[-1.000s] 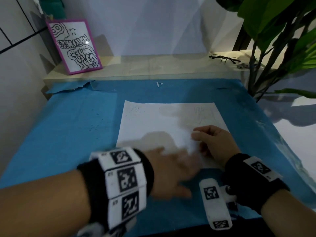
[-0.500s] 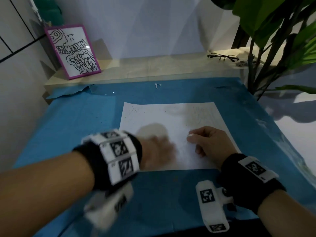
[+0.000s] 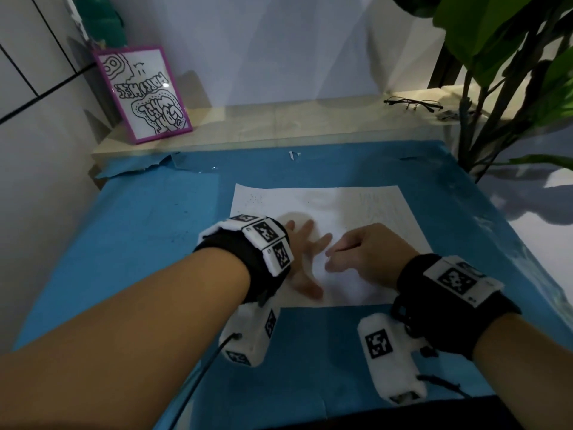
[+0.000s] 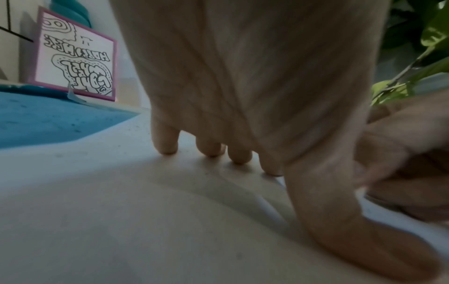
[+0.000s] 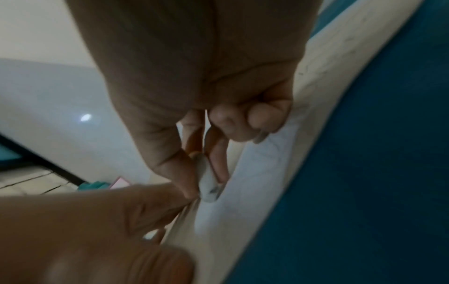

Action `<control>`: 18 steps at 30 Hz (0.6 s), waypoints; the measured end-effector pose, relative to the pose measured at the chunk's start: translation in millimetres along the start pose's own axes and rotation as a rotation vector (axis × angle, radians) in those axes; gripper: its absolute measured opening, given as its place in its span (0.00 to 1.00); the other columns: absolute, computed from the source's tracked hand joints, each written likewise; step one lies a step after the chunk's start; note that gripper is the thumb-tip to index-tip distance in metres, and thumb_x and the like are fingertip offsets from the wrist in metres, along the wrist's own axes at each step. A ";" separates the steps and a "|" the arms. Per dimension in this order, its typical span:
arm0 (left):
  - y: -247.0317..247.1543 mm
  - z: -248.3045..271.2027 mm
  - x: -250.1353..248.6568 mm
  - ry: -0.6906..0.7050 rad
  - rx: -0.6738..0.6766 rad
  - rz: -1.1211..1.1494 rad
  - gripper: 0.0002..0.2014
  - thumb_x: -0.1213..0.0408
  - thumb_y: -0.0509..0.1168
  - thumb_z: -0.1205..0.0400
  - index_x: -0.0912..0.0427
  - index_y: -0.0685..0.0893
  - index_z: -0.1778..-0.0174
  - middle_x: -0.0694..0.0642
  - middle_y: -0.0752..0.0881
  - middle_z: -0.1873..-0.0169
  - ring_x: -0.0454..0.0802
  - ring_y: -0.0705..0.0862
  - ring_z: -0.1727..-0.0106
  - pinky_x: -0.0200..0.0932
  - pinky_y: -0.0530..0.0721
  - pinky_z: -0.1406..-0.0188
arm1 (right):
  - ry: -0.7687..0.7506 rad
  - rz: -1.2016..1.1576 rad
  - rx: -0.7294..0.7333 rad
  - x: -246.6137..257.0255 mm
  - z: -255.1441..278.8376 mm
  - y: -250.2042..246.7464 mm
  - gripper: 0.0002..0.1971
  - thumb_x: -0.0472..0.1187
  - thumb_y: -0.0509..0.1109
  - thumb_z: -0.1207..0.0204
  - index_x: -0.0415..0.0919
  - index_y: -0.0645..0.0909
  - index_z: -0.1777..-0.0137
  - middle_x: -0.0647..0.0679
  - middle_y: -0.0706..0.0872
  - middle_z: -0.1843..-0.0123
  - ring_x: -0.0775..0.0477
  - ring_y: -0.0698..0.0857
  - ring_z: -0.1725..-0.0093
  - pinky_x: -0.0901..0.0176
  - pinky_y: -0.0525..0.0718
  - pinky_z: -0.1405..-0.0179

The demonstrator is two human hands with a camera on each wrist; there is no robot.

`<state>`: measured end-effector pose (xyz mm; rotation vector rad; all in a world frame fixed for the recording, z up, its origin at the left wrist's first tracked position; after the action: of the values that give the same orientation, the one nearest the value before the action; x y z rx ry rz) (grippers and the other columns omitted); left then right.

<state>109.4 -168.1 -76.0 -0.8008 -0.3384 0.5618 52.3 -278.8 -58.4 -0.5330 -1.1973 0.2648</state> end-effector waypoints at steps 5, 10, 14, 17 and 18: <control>1.9 -5.2 3.1 -0.006 -0.052 0.047 0.52 0.36 0.66 0.25 0.43 0.34 0.18 0.57 0.38 0.16 0.64 0.37 0.17 0.68 0.45 0.21 | -0.033 0.028 -0.012 0.7 3.4 5.6 0.02 0.36 0.78 0.36 0.40 0.88 0.65 0.53 0.88 0.66 0.62 0.84 0.62 0.76 0.76 0.66; -2.6 2.5 -1.4 -0.025 -0.027 0.010 0.51 0.37 0.64 0.23 0.43 0.31 0.19 0.57 0.33 0.17 0.66 0.36 0.18 0.66 0.44 0.22 | -0.009 0.040 -0.073 2.6 -5.4 -8.9 0.06 0.36 0.78 0.34 0.44 0.84 0.70 0.51 0.87 0.66 0.53 0.84 0.60 0.68 0.78 0.64; 10.2 -12.3 6.7 -0.070 -0.056 -0.057 0.53 0.40 0.68 0.25 0.40 0.31 0.19 0.57 0.34 0.17 0.66 0.38 0.18 0.64 0.45 0.20 | -0.036 0.118 0.063 8.0 0.9 9.6 0.04 0.37 0.79 0.35 0.43 0.86 0.68 0.55 0.87 0.65 0.59 0.82 0.61 0.69 0.74 0.62; 3.9 -6.5 3.7 -0.028 -0.022 0.005 0.55 0.34 0.65 0.26 0.42 0.29 0.20 0.56 0.33 0.17 0.65 0.34 0.18 0.67 0.43 0.20 | -0.020 0.101 -0.075 4.4 -4.7 -12.4 0.03 0.36 0.78 0.36 0.40 0.88 0.62 0.47 0.89 0.58 0.51 0.85 0.53 0.62 0.80 0.54; -0.2 -1.4 2.2 -0.022 -0.017 0.024 0.53 0.35 0.64 0.25 0.42 0.29 0.20 0.56 0.32 0.18 0.64 0.35 0.18 0.67 0.43 0.21 | -0.014 0.101 -0.112 2.7 -5.5 -17.1 0.03 0.36 0.78 0.36 0.41 0.88 0.63 0.47 0.89 0.58 0.48 0.85 0.52 0.60 0.81 0.54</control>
<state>111.8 -167.7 -76.7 -0.8162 -0.3543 0.5909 56.9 -293.4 -48.7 -0.6917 -1.2054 0.2893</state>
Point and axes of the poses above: each hand's wrist, its own z-axis away from the middle knuckle, its own y-axis out of the palm, x = y × z, the point moved 6 cm from there along -z, towards the middle knuckle
